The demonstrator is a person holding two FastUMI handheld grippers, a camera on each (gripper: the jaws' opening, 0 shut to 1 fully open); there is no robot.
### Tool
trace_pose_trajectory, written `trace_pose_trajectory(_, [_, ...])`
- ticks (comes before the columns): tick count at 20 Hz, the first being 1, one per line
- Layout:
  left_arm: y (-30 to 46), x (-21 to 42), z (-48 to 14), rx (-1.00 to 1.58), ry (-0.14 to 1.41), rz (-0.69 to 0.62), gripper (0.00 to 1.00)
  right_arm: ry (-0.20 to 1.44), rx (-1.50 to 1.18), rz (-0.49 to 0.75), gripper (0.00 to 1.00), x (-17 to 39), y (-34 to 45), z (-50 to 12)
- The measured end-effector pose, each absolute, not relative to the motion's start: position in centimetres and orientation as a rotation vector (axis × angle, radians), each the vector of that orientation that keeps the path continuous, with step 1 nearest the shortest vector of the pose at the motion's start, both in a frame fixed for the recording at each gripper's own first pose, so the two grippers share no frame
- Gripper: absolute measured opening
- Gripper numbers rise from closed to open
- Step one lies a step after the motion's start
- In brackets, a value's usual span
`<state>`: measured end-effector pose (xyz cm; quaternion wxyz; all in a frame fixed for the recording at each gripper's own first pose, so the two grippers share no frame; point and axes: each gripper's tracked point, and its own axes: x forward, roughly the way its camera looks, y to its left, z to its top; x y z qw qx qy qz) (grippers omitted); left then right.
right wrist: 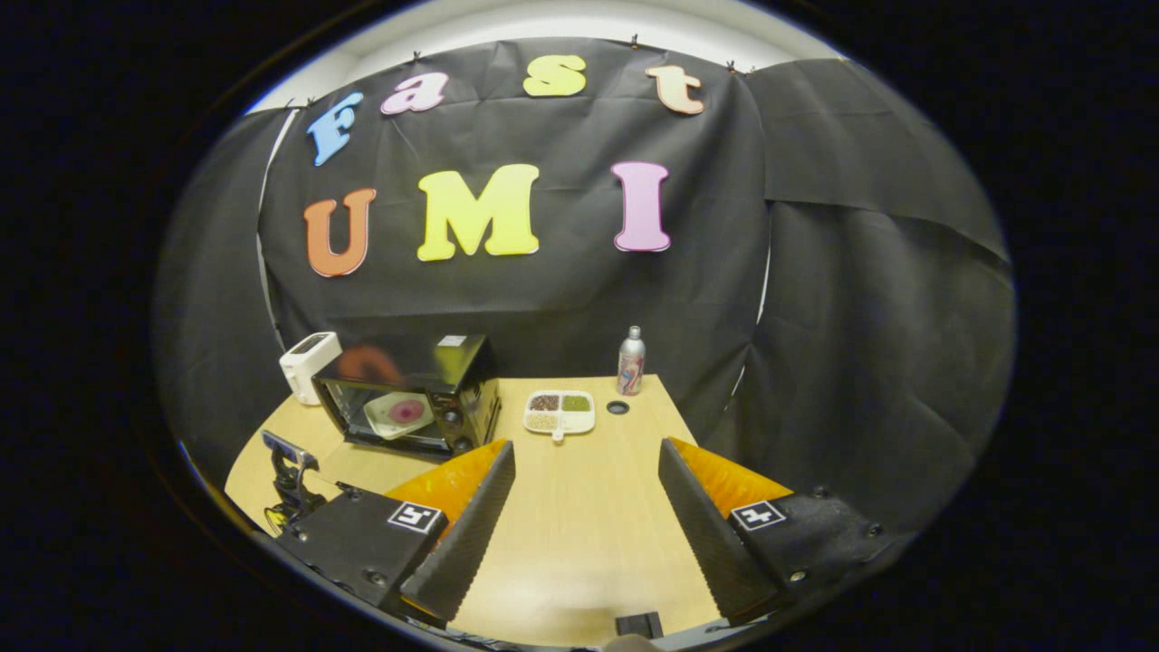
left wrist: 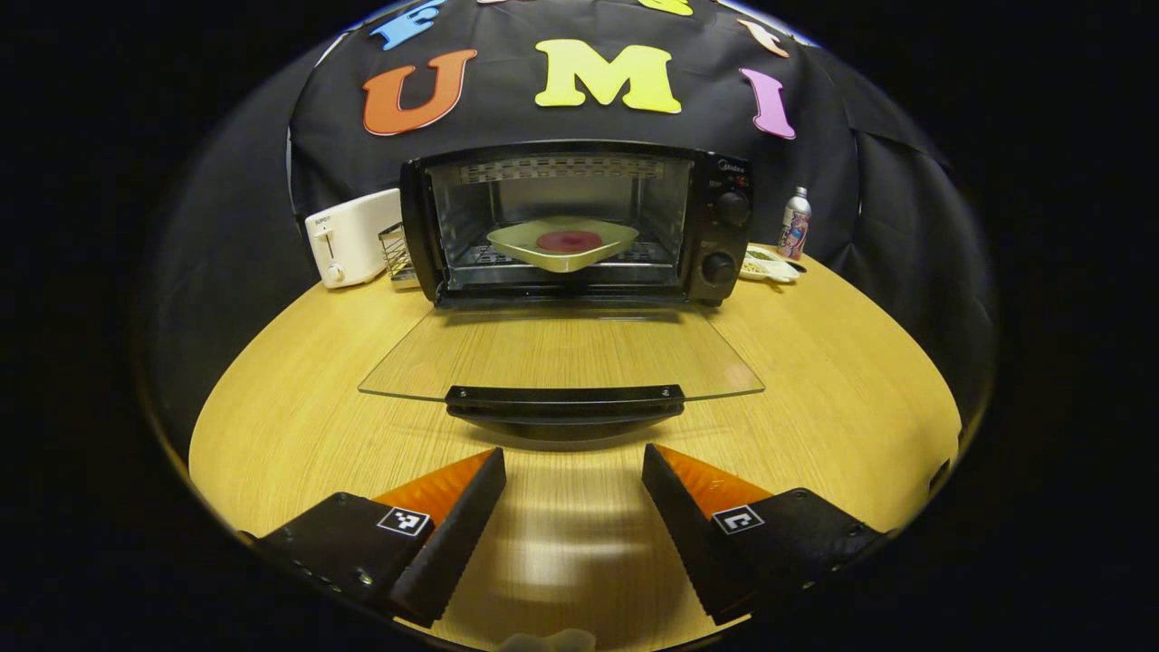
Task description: Open the electric oven with the left hand, put the food in, and close the electric oven.
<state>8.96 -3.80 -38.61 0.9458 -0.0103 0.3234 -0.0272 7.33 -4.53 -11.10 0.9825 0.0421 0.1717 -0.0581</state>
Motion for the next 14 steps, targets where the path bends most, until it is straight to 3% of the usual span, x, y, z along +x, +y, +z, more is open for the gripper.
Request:
trace_pose_trajectory(5, [-3.3, 10.0, -39.9, -0.018, 0.683, -0.050, 0.97, 0.365, 0.116, -0.139, 0.96, 7.0, -5.0, -11.8])
trace_pose_trajectory(6, [-3.1, 10.3, -40.0, -0.013, 0.688, -0.044, 0.98, 0.368, 0.120, -0.147, 1.00, 7.0, -5.2, -11.9])
trace_pose_trajectory(7, [-3.1, 10.3, -39.9, -0.012, 0.692, -0.047, 1.00, 0.370, 0.123, -0.150, 0.96, 6.9, -5.3, -12.0])
trace_pose_trajectory(11, [-3.2, 10.5, -39.4, 0.000, 0.692, -0.053, 0.97, 0.367, 0.125, -0.154, 1.00, 7.2, -5.5, -12.0])
trace_pose_trajectory(13, [-3.2, 10.7, -38.7, 0.003, 0.684, -0.051, 1.00, 0.370, 0.132, -0.152, 1.00, 7.4, -5.6, -12.2])
trace_pose_trajectory(14, [-3.1, 10.9, -38.3, 0.002, 0.679, -0.050, 0.98, 0.370, 0.137, -0.148, 0.96, 7.5, -5.6, -12.2])
